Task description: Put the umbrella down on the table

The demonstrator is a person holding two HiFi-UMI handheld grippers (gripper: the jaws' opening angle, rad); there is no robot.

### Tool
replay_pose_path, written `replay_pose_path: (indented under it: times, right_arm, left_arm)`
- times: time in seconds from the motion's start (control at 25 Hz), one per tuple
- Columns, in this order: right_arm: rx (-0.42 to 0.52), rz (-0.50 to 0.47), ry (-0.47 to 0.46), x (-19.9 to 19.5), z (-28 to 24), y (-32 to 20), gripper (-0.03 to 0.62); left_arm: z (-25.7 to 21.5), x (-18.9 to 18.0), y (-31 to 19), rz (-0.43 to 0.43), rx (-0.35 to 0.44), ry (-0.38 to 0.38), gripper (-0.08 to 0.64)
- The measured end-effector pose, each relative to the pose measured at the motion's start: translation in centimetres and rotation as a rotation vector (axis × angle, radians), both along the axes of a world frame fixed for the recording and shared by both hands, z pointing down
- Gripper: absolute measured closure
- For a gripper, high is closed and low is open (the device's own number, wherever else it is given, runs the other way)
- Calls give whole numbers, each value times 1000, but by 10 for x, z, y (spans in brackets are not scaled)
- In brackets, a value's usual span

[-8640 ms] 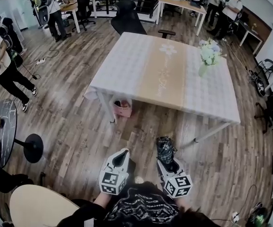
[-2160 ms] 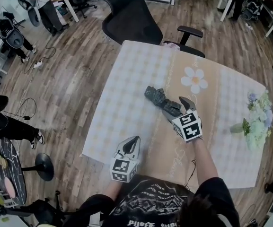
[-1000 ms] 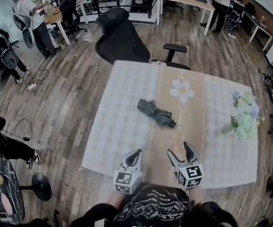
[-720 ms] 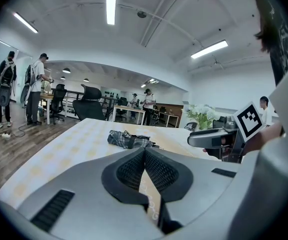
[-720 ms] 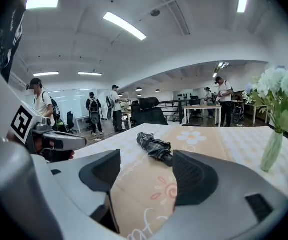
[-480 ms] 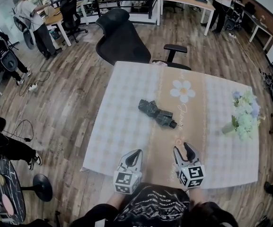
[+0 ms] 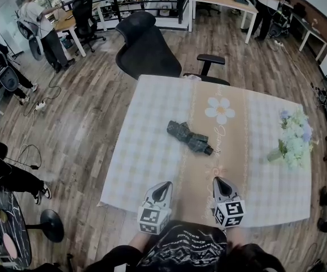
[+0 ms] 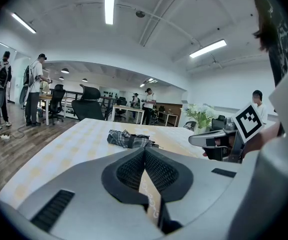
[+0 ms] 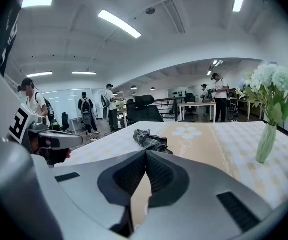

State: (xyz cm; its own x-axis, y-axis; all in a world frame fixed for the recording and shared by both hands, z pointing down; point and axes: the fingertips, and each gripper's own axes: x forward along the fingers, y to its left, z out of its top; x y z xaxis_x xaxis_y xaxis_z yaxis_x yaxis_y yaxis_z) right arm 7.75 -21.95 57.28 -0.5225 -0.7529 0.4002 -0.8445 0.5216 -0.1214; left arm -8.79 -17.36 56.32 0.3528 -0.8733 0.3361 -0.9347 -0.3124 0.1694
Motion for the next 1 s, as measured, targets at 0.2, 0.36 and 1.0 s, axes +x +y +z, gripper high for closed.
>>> replay_pose_path:
  times: [0.2,0.36,1.0]
  right_arm:
    - [2,9,14,-1,1,-2,584]
    - [2,13,29,-1,1,-4,584]
    - [-19,-21,69,-12,18,-6,585]
  left_arm:
    - [0,0,2,3,-9,-2,541]
    - [0,0,3,7,-14,-8,541]
    - [9,3,-3,23,-26,-18,541]
